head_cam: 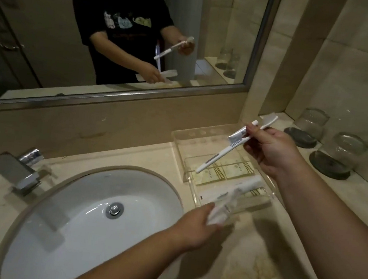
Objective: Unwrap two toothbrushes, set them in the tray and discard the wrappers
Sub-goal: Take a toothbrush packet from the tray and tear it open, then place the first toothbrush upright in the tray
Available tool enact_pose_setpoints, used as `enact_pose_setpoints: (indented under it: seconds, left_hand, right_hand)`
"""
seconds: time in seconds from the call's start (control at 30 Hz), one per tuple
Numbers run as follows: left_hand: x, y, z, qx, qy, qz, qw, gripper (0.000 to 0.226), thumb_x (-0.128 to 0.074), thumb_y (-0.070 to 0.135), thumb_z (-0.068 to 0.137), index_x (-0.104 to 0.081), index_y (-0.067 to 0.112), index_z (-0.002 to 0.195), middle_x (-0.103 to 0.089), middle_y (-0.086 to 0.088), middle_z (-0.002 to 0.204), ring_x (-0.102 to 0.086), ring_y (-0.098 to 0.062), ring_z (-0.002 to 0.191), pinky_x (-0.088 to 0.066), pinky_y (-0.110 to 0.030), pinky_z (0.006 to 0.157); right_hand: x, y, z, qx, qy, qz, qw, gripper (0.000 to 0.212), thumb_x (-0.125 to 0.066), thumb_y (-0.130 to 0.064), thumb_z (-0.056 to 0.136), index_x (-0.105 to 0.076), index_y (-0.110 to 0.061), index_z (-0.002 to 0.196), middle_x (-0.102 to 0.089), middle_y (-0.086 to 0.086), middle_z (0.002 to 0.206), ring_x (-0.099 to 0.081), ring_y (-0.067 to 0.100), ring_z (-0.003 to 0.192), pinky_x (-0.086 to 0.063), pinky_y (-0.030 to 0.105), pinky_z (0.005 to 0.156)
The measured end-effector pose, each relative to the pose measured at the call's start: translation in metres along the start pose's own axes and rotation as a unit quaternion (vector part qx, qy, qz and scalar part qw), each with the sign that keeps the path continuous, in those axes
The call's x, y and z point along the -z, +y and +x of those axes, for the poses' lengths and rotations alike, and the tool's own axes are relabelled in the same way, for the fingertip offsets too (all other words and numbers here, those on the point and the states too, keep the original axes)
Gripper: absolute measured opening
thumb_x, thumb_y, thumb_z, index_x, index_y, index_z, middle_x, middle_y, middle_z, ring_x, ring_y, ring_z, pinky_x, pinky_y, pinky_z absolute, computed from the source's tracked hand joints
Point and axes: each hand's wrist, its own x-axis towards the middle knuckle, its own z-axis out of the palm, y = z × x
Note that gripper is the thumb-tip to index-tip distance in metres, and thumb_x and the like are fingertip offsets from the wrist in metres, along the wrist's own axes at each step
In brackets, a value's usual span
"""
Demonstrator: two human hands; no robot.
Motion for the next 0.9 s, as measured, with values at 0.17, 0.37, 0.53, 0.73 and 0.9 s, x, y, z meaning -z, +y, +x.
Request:
enact_pose_setpoints:
  seconds: [0.17, 0.37, 0.53, 0.73, 0.9]
  left_hand:
    - [-0.048, 0.013, 0.027, -0.099, -0.04, 0.231, 0.967, 0.065, -0.036, 0.043, 0.094, -0.005, 0.026, 0.148, -0.041, -0.017, 0.136, -0.045, -0.034, 0.119, -0.037, -0.037, 0.097]
    - [-0.084, 0.007, 0.049, -0.143, -0.084, 0.31, 0.936, 0.068, -0.045, 0.039, 0.091, -0.012, 0.022, 0.148, -0.041, -0.016, 0.128, -0.041, -0.032, 0.112, -0.037, -0.038, 0.093]
    - [-0.111, -0.012, 0.05, -0.131, -0.088, 0.338, 0.928, 0.066, -0.036, 0.049, 0.092, -0.016, 0.018, 0.147, -0.037, -0.011, 0.13, -0.039, -0.029, 0.117, -0.033, -0.035, 0.101]
    - [-0.121, -0.011, 0.052, -0.152, -0.072, 0.354, 0.92, 0.066, -0.033, 0.052, 0.091, -0.022, 0.016, 0.145, -0.041, -0.009, 0.124, -0.041, -0.03, 0.116, -0.038, -0.037, 0.1]
    - [-0.115, -0.01, 0.045, -0.178, -0.015, 0.321, 0.93, 0.069, -0.024, 0.061, 0.087, -0.026, 0.025, 0.145, -0.043, -0.009, 0.125, -0.041, -0.024, 0.11, -0.039, -0.033, 0.096]
  right_hand:
    - [0.033, 0.012, -0.011, -0.021, 0.001, -0.008, 1.0, 0.016, -0.066, -0.014, 0.082, -0.065, -0.008, 0.067, -0.064, -0.002, 0.05, -0.06, 0.007, 0.046, -0.049, 0.015, 0.046]
    - [0.076, 0.04, -0.02, -0.104, 0.018, -0.045, 0.993, 0.024, -0.067, -0.015, 0.08, -0.067, -0.012, 0.056, -0.065, -0.001, 0.054, -0.061, 0.007, 0.051, -0.05, 0.016, 0.046]
    - [0.104, 0.062, -0.029, -0.161, 0.028, -0.075, 0.984, 0.015, -0.068, -0.015, 0.08, -0.064, -0.009, 0.067, -0.067, -0.002, 0.052, -0.063, 0.005, 0.049, -0.049, 0.015, 0.043]
    - [0.127, 0.079, -0.034, -0.194, 0.052, -0.088, 0.976, 0.012, -0.071, -0.015, 0.078, -0.066, -0.006, 0.071, -0.067, 0.006, 0.066, -0.061, 0.007, 0.05, -0.048, 0.014, 0.041]
    - [0.131, 0.082, -0.033, -0.197, 0.043, -0.104, 0.974, 0.012, -0.073, -0.016, 0.076, -0.067, -0.007, 0.071, -0.069, 0.007, 0.07, -0.064, 0.01, 0.056, -0.05, 0.015, 0.045]
